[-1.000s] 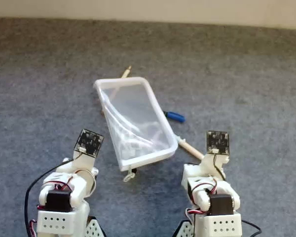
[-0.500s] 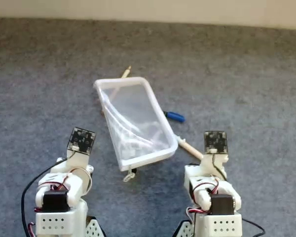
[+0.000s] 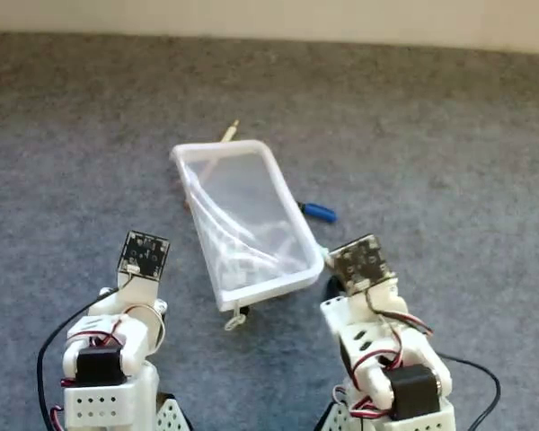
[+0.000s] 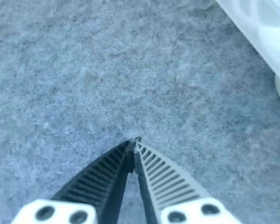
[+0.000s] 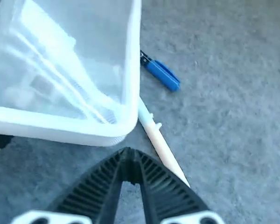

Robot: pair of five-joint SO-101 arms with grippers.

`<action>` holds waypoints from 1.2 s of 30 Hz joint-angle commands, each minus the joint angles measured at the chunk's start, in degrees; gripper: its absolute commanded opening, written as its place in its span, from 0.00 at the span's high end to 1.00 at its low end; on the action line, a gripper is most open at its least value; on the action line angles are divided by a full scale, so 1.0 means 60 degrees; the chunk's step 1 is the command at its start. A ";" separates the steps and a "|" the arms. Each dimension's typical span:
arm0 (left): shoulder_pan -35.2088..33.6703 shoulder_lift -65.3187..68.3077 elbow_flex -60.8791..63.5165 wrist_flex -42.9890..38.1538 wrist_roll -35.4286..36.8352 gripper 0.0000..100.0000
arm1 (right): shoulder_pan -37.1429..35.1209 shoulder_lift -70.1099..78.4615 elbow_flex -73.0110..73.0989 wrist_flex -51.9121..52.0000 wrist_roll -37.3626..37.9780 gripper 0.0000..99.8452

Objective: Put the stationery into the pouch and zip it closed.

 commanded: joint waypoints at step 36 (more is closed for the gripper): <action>-0.1092 -0.0125 -0.0637 -0.0029 -0.0029 0.84 | -0.3656 0.9502 -0.2879 -0.5927 -0.1685 0.99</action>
